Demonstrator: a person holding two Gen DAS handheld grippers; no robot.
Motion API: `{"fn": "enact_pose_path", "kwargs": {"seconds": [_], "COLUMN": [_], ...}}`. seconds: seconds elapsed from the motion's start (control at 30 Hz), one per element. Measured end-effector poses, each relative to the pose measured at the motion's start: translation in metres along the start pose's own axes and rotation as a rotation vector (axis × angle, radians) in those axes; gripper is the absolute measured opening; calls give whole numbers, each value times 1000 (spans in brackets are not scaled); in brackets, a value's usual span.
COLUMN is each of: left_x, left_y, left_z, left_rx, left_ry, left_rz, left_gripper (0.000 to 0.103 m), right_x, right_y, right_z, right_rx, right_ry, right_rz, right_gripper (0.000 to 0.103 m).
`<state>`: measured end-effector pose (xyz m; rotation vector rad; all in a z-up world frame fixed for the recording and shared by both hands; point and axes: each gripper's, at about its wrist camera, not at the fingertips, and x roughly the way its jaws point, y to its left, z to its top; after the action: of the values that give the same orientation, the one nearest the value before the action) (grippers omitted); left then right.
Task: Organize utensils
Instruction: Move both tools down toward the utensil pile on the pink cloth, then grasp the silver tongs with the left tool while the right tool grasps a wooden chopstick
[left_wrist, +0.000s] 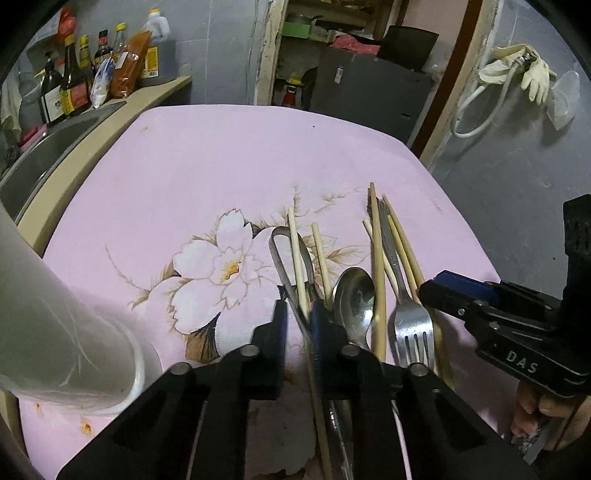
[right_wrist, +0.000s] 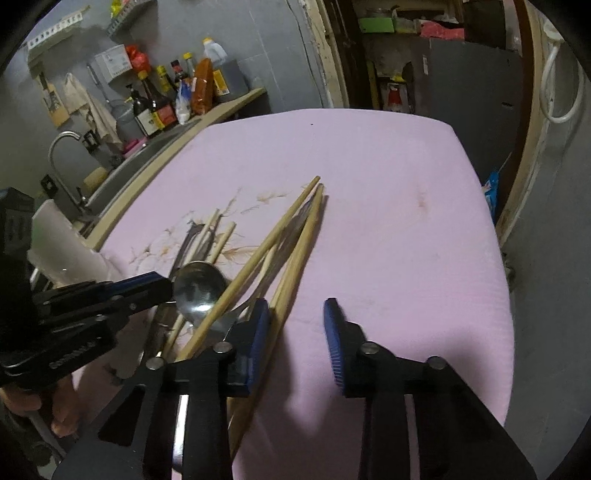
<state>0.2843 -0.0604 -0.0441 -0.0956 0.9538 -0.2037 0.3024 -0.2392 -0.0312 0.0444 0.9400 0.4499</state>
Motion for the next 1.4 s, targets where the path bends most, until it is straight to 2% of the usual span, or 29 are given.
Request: {"fn": "enact_pose_path", "kwargs": {"seconds": [0.27, 0.33, 0.37, 0.47, 1.0, 1.13, 1.27, 1.33, 1.4], "left_x": [-5, -9, -12, -20, -89, -95, -99, -102, -107], "left_y": [-3, -2, -2, -2, 25, 32, 39, 40, 40], "left_z": [-1, -3, -6, -13, -81, -90, -95, -96, -96], "left_rx": [-56, -66, -70, -76, -123, -130, -151, -138, -126], "left_ry": [8, 7, 7, 13, 29, 20, 35, 42, 43], "left_rz": [9, 8, 6, -2, -79, -66, -95, -91, -90], "left_gripper": [1, 0, 0, 0, 0, 0, 0, 3, 16], "right_x": [5, 3, 2, -4, -48, -51, -48, -46, -44], "right_y": [-6, -5, -4, -3, 22, 29, 27, 26, 25], "right_z": [5, 4, 3, -5, -62, -67, -65, -64, -63], "right_rx": [23, 18, 18, 24, -71, -99, -85, -71, -70], "right_ry": [50, 45, 49, 58, 72, 61, 69, 76, 78], "right_rz": [36, 39, 53, 63, 13, 0, -1, 2, -2], "right_gripper": [23, 16, 9, 7, 5, 5, 6, 6, 6]}}
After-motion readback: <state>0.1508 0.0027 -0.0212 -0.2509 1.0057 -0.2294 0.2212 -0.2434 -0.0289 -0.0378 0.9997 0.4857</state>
